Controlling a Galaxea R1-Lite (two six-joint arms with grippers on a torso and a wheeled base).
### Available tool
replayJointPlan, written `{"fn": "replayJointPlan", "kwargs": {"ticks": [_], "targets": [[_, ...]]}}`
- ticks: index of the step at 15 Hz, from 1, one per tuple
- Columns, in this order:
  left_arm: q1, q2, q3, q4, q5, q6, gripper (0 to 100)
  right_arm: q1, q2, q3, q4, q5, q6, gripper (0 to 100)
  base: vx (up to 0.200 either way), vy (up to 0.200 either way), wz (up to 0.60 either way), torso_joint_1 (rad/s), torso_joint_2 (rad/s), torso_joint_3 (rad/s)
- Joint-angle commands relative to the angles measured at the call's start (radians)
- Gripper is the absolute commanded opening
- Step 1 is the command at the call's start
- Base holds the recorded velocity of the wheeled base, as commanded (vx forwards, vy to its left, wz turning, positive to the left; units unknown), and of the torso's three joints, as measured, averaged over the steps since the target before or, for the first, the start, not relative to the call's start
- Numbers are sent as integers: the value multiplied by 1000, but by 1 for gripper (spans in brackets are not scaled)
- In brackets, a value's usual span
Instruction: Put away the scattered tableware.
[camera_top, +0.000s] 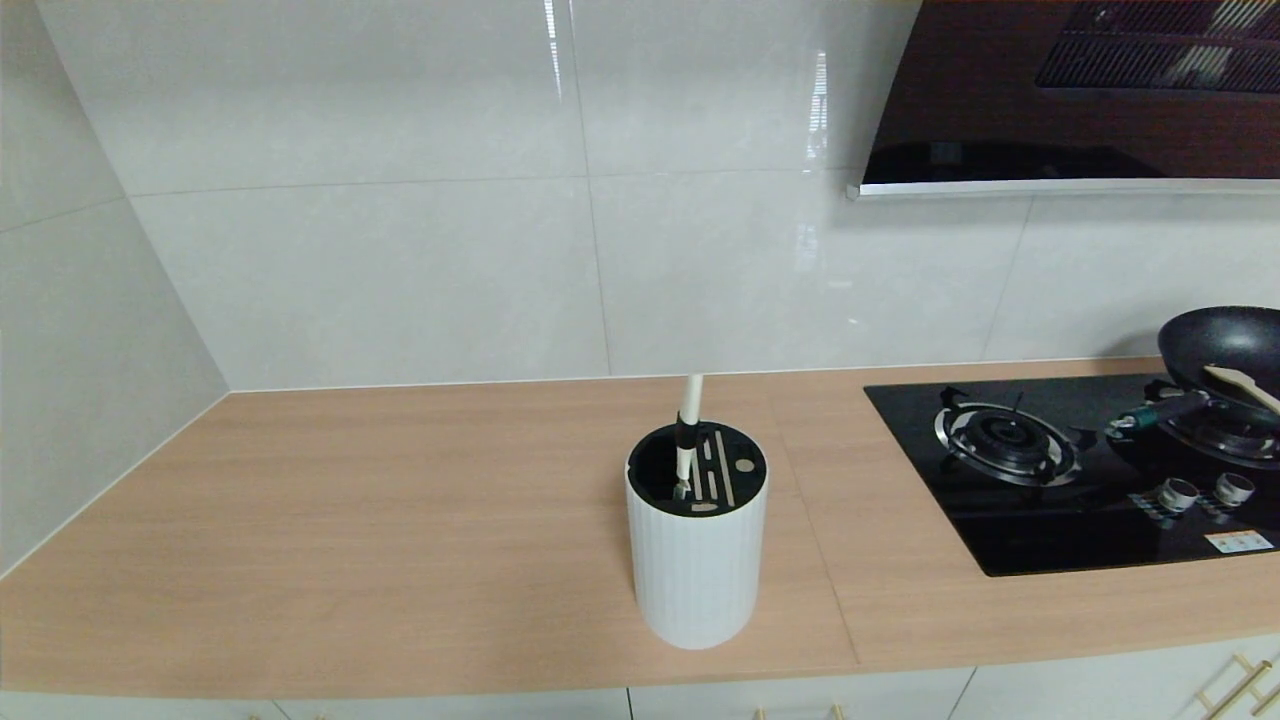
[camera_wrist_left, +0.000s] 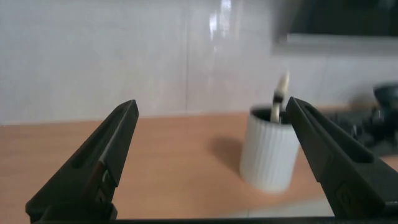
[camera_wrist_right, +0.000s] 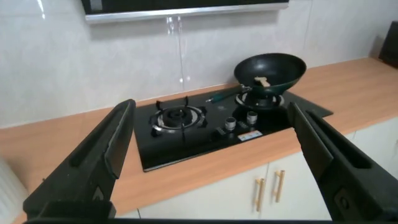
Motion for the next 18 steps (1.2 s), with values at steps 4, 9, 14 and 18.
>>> {"fn": "replayJointPlan", "kwargs": {"ticks": [4, 9, 14, 18], "targets": [[7, -38, 188, 89, 259, 143, 100, -3, -19, 302, -200, 35, 6, 100, 0, 0, 0, 0, 0, 0], [7, -36, 188, 139, 200, 126, 100, -3, -18, 302, -79, 235, 91, 100, 0, 0, 0, 0, 0, 0], [7, -38, 188, 139, 203, 112, 100, -1, -18, 302, -51, 333, 49, 100, 0, 0, 0, 0, 0, 0], [7, -38, 188, 139, 203, 112, 100, -1, -18, 302, -51, 333, 61, 100, 0, 0, 0, 0, 0, 0]]}}
